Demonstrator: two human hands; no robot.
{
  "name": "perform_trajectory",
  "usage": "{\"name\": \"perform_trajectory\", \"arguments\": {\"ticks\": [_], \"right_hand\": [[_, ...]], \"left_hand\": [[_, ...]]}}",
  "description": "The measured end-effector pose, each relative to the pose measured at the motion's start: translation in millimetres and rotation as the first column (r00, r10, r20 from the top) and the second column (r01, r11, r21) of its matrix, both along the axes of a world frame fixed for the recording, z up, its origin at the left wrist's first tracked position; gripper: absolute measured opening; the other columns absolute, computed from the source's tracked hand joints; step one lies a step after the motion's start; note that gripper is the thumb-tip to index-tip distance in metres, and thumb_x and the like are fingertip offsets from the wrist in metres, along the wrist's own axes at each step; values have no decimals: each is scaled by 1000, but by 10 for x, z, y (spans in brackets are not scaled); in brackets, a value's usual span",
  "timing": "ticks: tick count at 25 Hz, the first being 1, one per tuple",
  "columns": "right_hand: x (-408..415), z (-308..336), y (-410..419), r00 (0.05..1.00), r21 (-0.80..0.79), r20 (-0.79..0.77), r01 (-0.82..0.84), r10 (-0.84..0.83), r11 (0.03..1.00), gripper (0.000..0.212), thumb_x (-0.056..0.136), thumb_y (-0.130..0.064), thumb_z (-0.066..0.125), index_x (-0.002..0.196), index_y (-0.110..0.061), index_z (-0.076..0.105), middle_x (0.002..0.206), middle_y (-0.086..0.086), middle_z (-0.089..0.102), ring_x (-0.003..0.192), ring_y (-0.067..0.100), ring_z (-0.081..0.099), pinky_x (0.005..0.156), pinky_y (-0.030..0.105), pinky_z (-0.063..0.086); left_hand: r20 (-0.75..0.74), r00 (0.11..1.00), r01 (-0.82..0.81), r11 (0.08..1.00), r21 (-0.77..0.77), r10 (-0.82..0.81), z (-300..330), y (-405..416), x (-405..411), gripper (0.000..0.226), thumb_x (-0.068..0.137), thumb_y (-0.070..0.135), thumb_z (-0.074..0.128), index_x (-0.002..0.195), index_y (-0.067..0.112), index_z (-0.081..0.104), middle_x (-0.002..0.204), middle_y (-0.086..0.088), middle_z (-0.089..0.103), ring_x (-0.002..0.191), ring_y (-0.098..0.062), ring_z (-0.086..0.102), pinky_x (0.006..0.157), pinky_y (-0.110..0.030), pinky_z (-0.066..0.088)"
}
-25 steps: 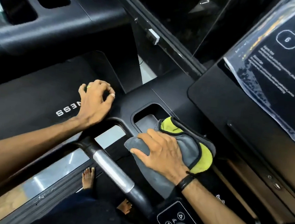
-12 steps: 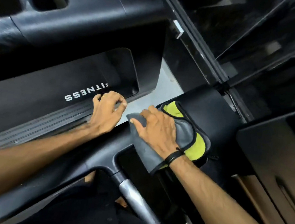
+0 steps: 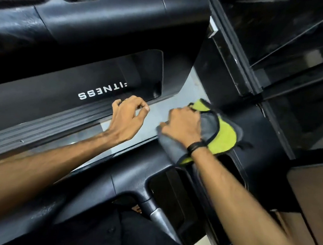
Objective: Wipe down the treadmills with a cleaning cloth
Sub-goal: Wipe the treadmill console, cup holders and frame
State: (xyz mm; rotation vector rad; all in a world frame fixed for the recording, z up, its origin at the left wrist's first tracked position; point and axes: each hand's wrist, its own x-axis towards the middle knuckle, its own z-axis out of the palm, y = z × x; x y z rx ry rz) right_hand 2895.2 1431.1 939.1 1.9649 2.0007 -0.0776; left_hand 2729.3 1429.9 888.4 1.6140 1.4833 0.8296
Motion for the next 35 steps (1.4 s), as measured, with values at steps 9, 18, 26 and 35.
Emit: {"name": "perform_trajectory", "arguments": {"ticks": [9, 18, 26, 35], "right_hand": [[1102, 334, -241, 959, 73, 0, 282, -283, 957, 68, 81, -83, 44, 129, -40, 62, 139, 1, 49, 137, 30, 33, 110, 78, 8], [-410, -6, -603, 992, -38, -33, -119, 118, 992, 54, 83, -69, 39, 98, -29, 73, 102, 4, 65, 100, 26, 47, 83, 49, 29], [791, 263, -167, 938, 57, 38, 343, -346, 937, 71, 76, -87, 42, 118, -34, 64, 135, 8, 49, 128, 34, 34, 107, 63, 22], [-201, 119, -1128, 992, 169, -117, -21, 41, 985, 73, 75, -91, 40, 111, -32, 65, 121, 2, 56, 117, 30, 47, 103, 63, 31]], "left_hand": [[-20, 999, -28, 998, -63, 27, -57, 12, -279, 15, 99, 22, 55, 87, 21, 64, 97, 5, 68, 95, -13, 58, 108, -46, 26], [69, 997, -18, 994, -105, 25, 29, 65, -195, 23, 98, 27, 50, 86, 16, 67, 91, 2, 68, 87, -16, 58, 106, -54, 34], [23, 1000, -5, 985, -173, 9, -73, -13, -240, 14, 97, 24, 57, 86, 21, 65, 93, 6, 67, 93, -16, 60, 103, -52, 38], [111, 989, 124, 955, -268, -97, -143, 66, -80, 17, 93, 23, 57, 76, 24, 63, 65, 17, 63, 61, -4, 54, 69, -34, 47]]}}
